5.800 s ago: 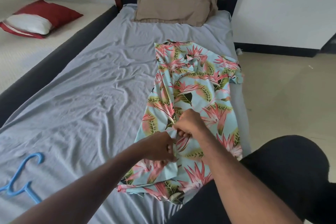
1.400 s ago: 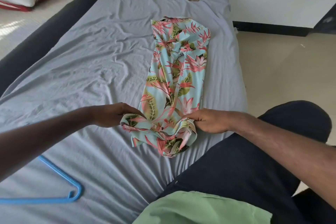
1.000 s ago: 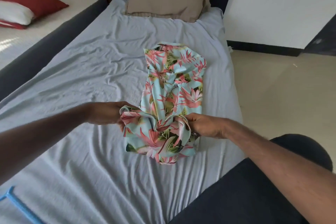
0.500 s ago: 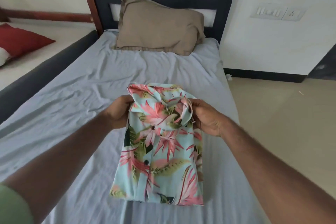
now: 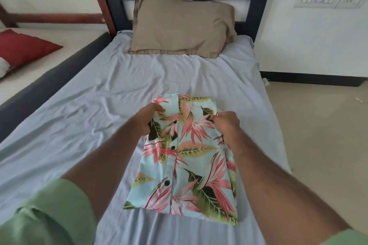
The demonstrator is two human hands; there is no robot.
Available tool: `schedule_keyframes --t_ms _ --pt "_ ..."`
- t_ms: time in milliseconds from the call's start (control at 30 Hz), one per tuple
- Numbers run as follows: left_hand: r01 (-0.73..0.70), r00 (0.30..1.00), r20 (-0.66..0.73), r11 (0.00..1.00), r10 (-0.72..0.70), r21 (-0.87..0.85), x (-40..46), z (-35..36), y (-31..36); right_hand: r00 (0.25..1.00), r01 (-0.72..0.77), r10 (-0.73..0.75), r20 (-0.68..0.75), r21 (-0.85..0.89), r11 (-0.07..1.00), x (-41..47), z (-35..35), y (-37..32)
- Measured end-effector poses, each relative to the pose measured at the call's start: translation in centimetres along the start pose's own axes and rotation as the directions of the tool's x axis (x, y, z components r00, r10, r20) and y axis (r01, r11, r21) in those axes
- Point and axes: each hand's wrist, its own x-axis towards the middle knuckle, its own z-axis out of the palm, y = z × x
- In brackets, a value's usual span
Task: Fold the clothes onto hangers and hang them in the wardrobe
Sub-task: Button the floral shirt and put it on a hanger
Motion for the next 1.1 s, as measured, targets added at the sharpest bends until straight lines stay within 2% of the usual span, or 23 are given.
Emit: schedule_keyframes --t_ms 167,233,300,367,433,500,600,667,733,900,1000,1100 --pt "-0.098 0.981 0.166 0.995 0.096 0.003 -1.1 -0.8 0.6 0.982 0.107 -0.111 -0.156 -0.038 0.994 -0.8 -0.6 0.4" --pt "-0.151 0.973 0.187 0.985 0.133 0.088 -2.0 -0.6 0.6 0.976 0.107 -0.120 -0.180 -0.084 0.991 -1.4 -1.2 0.8" --pt "-0.213 0.976 0.096 0.941 0.194 0.262 -3.3 -0.2 0.2 0.975 0.107 -0.138 -0.176 -0.175 0.979 -2.5 -1.8 1.2" --pt "-0.261 0.946 -0.063 0.864 0.317 0.431 -4.2 -0.1 -0.3 0.956 0.165 -0.222 -0.194 -0.271 0.948 -3.9 -1.9 1.3" --pt "-0.268 0.880 -0.230 0.834 0.416 0.483 -5.5 -0.5 -0.6 0.914 0.244 -0.339 -0.222 -0.368 0.898 -5.8 -1.5 0.8" --pt "-0.307 0.833 -0.275 0.814 0.481 0.493 -7.0 -1.0 -1.0 0.875 0.314 -0.435 -0.212 -0.434 0.844 -7.9 -0.7 0.0" --pt "-0.338 0.796 -0.199 0.692 0.572 0.637 -10.9 -2.6 -2.9 0.829 0.466 -0.544 -0.131 -0.376 0.801 -12.1 1.1 -0.9" --pt "-0.337 0.802 -0.120 0.610 0.585 0.717 -13.5 -3.3 -4.9 0.804 0.540 -0.591 -0.058 -0.344 0.768 -14.9 2.5 -0.8" --pt "-0.323 0.825 -0.073 0.572 0.561 0.754 -16.4 -4.7 -6.9 0.785 0.596 -0.618 0.036 -0.315 0.739 -18.0 4.1 -0.8" --pt "-0.279 0.831 -0.088 0.549 0.549 0.787 -24.6 -9.5 -10.9 0.718 0.691 -0.672 0.181 -0.296 0.659 -26.5 7.1 -0.6" --pt "-0.229 0.839 -0.145 0.582 0.524 0.780 -30.1 -13.3 -15.0 0.681 0.732 -0.657 0.324 -0.271 0.625 -32.4 9.3 1.4" --pt "-0.148 0.823 -0.242 0.606 0.513 0.782 -36.2 -17.9 -19.8 0.609 0.778 -0.645 0.462 -0.190 0.598 -38.3 12.4 3.9"
